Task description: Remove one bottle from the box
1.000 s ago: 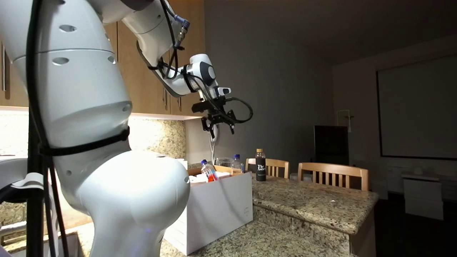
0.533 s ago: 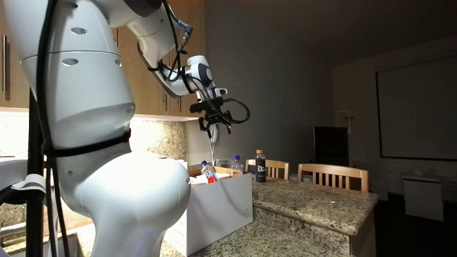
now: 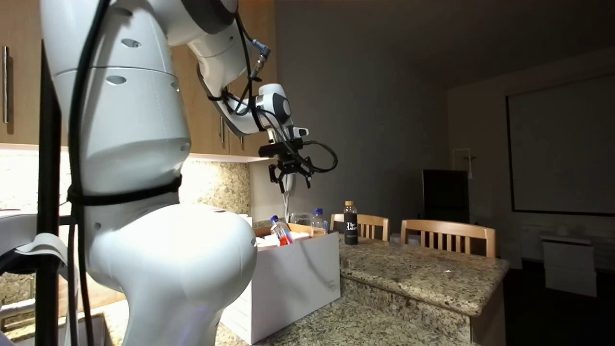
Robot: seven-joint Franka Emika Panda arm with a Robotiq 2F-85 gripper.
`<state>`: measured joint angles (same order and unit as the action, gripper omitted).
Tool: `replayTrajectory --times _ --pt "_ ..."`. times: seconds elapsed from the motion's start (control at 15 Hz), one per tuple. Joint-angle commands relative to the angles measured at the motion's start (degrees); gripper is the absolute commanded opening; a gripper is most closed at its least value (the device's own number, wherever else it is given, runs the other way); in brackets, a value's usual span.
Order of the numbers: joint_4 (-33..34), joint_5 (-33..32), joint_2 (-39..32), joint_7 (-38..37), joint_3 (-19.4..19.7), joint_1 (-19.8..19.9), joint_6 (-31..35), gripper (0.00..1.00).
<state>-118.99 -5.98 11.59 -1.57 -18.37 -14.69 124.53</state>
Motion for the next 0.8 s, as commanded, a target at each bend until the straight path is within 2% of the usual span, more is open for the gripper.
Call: replayTrajectory --times 0.0,0.27,0.73 --pt "11.11 -2.94 -13.1 1.45 -2.43 -1.95 -4.13 1.0" --pt "24.77 -9.23 -25.52 2.63 -4.04 -7.27 -11.8 1.0" --pt "48.82 -15.52 -41.13 9.92 -2.58 -18.53 -27.53 1.0"
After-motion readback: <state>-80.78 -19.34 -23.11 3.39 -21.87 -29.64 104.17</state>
